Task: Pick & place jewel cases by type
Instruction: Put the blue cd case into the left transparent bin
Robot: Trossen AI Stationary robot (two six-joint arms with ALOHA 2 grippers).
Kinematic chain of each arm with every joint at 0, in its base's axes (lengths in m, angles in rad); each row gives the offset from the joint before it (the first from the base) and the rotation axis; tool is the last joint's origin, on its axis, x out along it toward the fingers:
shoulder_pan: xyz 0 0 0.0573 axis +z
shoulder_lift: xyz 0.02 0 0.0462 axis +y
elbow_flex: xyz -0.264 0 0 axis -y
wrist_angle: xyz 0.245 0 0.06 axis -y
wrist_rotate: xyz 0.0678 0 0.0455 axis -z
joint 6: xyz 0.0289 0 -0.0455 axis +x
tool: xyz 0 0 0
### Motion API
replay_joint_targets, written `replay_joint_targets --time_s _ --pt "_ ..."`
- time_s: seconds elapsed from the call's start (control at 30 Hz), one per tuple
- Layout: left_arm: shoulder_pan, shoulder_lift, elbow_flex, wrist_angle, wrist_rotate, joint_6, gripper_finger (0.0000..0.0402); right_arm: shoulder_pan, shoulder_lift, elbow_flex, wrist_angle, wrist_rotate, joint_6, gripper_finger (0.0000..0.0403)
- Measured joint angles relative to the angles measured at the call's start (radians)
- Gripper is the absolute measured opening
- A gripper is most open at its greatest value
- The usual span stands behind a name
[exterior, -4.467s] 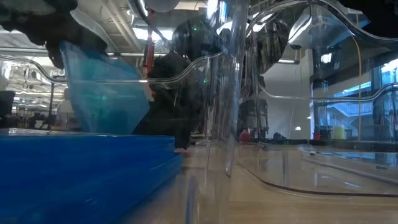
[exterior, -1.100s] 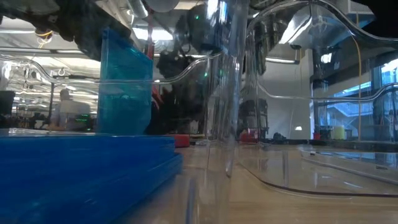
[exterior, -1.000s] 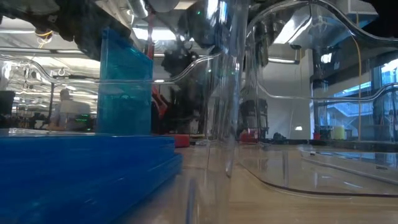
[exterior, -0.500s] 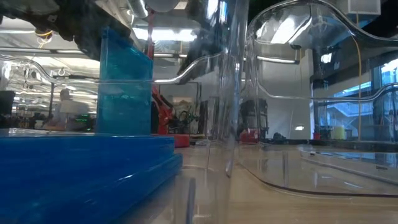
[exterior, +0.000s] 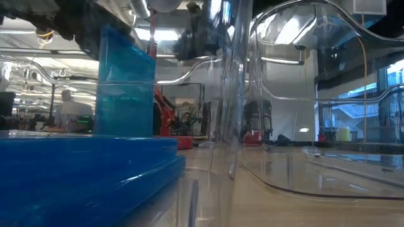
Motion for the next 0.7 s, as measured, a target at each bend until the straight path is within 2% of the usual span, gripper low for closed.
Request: replay_joint_targets --time_s 0.1,0.23,0.47,0.57,0.7 --pt "0.000 0.000 0.000 0.000 0.014 0.000 0.0129 -0.016 -0.002 0.074 -0.084 -0.024 0.029 0.0163" --pt "0.000 0.000 0.000 0.000 0.029 0.000 0.0129 -0.043 0.003 0.192 -0.217 -0.190 0.078 0.0163" --pt "0.000 0.000 0.000 0.001 0.039 -0.002 0.0129 -0.082 0.073 0.346 -0.314 -0.453 0.077 0.0163" --pt "0.000 0.000 0.000 0.001 0.041 -0.003 0.0129 -0.086 0.129 0.377 -0.317 -0.506 0.076 0.0163" --pt "0.000 -0.001 0.000 0.001 0.054 -0.002 0.0129 -0.086 0.213 0.407 -0.317 -0.509 0.072 0.0163"
